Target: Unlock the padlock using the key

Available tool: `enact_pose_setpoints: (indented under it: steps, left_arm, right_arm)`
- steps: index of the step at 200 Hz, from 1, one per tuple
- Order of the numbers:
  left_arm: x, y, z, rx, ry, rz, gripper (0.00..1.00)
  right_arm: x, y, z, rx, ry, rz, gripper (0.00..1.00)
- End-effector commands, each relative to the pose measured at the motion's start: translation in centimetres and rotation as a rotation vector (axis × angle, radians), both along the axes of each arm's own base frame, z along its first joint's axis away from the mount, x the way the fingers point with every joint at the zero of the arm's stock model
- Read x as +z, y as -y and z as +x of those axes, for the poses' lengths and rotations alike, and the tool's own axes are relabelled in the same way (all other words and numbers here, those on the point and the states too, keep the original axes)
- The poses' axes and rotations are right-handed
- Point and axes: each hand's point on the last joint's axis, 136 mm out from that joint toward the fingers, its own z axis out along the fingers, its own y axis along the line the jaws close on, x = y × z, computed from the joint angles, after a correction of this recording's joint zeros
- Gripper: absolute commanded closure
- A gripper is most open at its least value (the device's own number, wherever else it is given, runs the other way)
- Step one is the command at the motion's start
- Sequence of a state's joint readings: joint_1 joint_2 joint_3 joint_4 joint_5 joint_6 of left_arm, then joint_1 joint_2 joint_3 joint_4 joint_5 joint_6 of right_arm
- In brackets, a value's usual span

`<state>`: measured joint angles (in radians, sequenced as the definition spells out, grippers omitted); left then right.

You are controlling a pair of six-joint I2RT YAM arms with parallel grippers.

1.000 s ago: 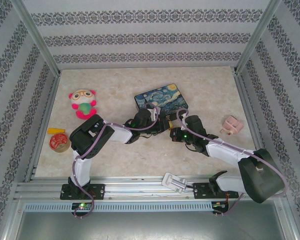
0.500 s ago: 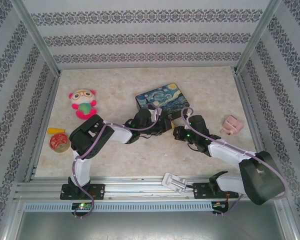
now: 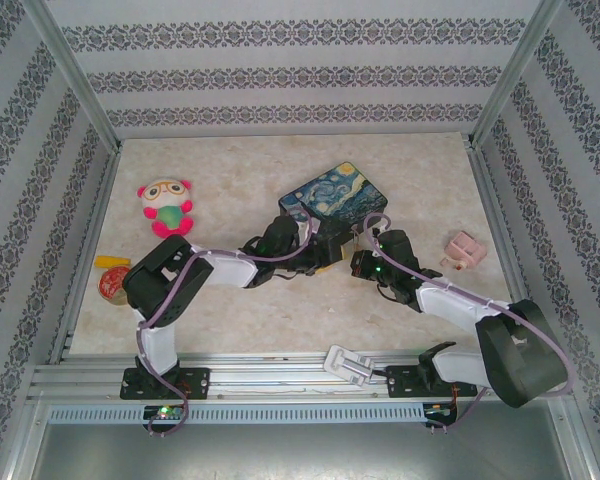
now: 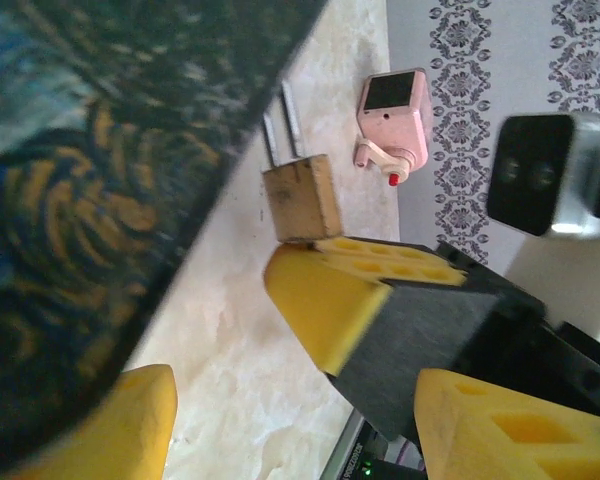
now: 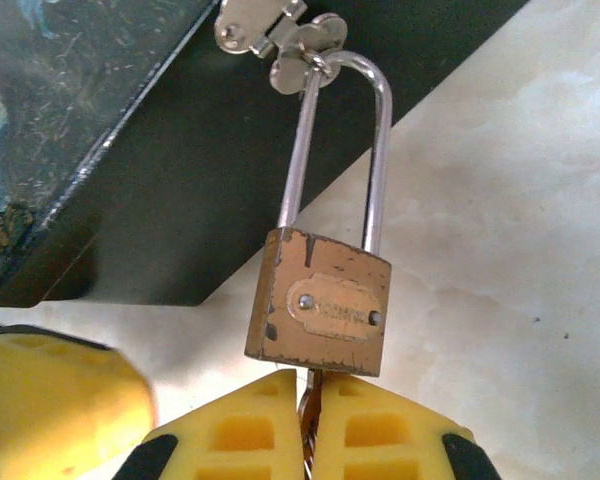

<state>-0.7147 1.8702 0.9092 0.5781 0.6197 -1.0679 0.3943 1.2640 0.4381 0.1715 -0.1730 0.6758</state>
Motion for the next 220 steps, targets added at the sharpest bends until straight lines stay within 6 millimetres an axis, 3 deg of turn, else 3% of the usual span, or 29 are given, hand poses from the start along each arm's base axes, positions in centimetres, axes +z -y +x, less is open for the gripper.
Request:
enact_pose_setpoints:
  steps: [1,47,92,120,141,181,220]
  left_arm:
    - [2.0,-0.5,0.1,-0.022,0.092,0.049,0.36]
    - [2.5,-4.1,1.7,0.061,0.25,0.385,0.32]
    - [3.6,-7.5,4.7,0.138,0.408,0.711,0.18]
    - [2.3,-7.6,5.9,0.129,0.421,0.798,0.09]
    - [1.2,-7.5,6.3,0.108,0.408,0.842,0.04]
    - [0.5,-8.5,6.9,0.105,0.421,0.921,0.02]
    - [-0.6,-10.3,7.4,0.111,0.392,0.98,0.0]
  right_arm:
    - [-0.4,1.0,0.8,-0.057,0.008,-0.015,1.0]
    - [-0.4,0.8,0.8,-0.048,0.006,-0.005,1.0]
    - [-0.2,0.9,0.9,-0.052,0.009,-0.008,1.0]
    - [-0.6,1.3,0.9,-0.068,-0.002,-0.025,1.0]
    - [-0.9,1.8,0.8,-0.085,-0.015,-0.04,0.94]
    - [-1.2,2.4,0.5,-0.099,-0.032,-0.051,0.92]
    - [-1.7,3.0,0.5,-0.119,-0.044,-0.071,0.84]
